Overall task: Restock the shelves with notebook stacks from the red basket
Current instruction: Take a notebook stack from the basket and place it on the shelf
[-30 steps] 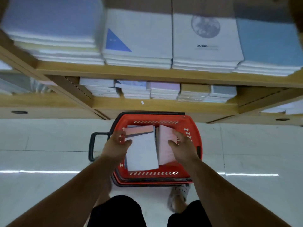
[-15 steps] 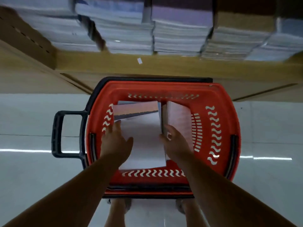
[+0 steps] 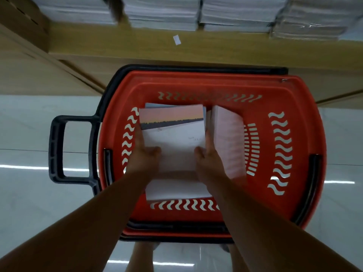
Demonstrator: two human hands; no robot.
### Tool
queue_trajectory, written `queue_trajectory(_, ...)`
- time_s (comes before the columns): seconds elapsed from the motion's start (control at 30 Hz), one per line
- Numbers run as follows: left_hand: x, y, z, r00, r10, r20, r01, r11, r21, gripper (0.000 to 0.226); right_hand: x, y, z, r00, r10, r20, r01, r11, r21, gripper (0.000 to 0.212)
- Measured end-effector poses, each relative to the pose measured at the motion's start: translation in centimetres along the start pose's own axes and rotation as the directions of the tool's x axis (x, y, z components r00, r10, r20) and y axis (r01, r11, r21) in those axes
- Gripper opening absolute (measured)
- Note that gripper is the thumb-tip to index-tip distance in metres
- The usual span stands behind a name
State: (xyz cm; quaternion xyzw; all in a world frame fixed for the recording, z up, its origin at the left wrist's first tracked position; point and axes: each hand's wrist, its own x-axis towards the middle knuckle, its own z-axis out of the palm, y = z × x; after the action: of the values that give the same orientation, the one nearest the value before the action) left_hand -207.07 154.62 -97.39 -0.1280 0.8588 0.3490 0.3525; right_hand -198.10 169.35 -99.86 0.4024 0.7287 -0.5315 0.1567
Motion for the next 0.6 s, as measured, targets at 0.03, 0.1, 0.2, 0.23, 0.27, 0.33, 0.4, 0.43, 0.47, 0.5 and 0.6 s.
queue_trajectory(0.03,-0.3,0.2,-0.1,1.000,0.002,0.006,-0.002,1.000,0.004,0.091,-0.1,-0.2,-0.1,1.000,0.009,-0.008,-0.009,1.000,-0.004,0.064)
queue_trajectory(0.1,-0.8,0.5,-0.3,1.000,0.030,0.007,-0.030,0.999,0.029,0.090,-0.3,-0.4,-0.4,1.000,0.014,-0.014,-0.014,1.000,-0.015,0.063)
queue_trajectory(0.2,-1.1,0.4,-0.5,0.998,0.061,0.009,-0.061,0.998,0.019,0.085,-0.4,-0.8,-0.8,0.999,0.041,0.003,-0.041,0.999,-0.015,0.065)
queue_trajectory(0.23,-1.1,0.3,-0.6,0.998,0.068,-0.001,-0.068,0.998,0.003,0.083,-0.4,-0.9,-1.0,0.998,0.055,0.007,-0.055,0.998,-0.016,0.065)
queue_trajectory(0.27,-1.0,0.1,-0.8,0.997,0.074,0.008,-0.073,0.997,-0.017,0.082,-0.4,-1.0,-1.2,0.998,0.070,0.009,-0.070,0.997,-0.023,0.064)
queue_trajectory(0.33,-1.2,0.1,-1.1,0.993,0.103,0.054,-0.100,0.993,-0.056,0.079,-0.4,-1.2,-1.5,0.996,0.092,0.006,-0.092,0.995,-0.044,0.064)
queue_trajectory(0.4,-1.5,0.3,-1.2,0.986,0.123,0.109,-0.107,0.984,-0.139,0.080,-0.3,-1.3,-1.8,0.995,0.100,0.005,-0.099,0.993,-0.058,0.063)
queue_trajectory(0.43,-1.7,0.4,-1.2,0.980,0.137,0.141,-0.109,0.976,-0.187,0.081,-0.2,-1.3,-1.8,0.995,0.101,0.005,-0.100,0.993,-0.062,0.064)
queue_trajectory(0.47,-1.9,0.4,-1.2,0.975,0.147,0.165,-0.110,0.970,-0.216,0.083,-0.2,-1.4,-1.9,0.994,0.106,0.006,-0.105,0.992,-0.072,0.064)
queue_trajectory(0.5,-2.1,0.4,-1.2,0.972,0.154,0.178,-0.110,0.966,-0.233,0.085,-0.3,-1.4,-2.0,0.994,0.110,0.001,-0.109,0.991,-0.081,0.066)
queue_trajectory(0.6,-3.2,0.5,-0.9,0.976,0.140,0.169,-0.088,0.955,-0.283,0.079,-0.9,-2.0,-2.9,0.994,0.112,-0.005,-0.112,0.990,-0.081,0.066)
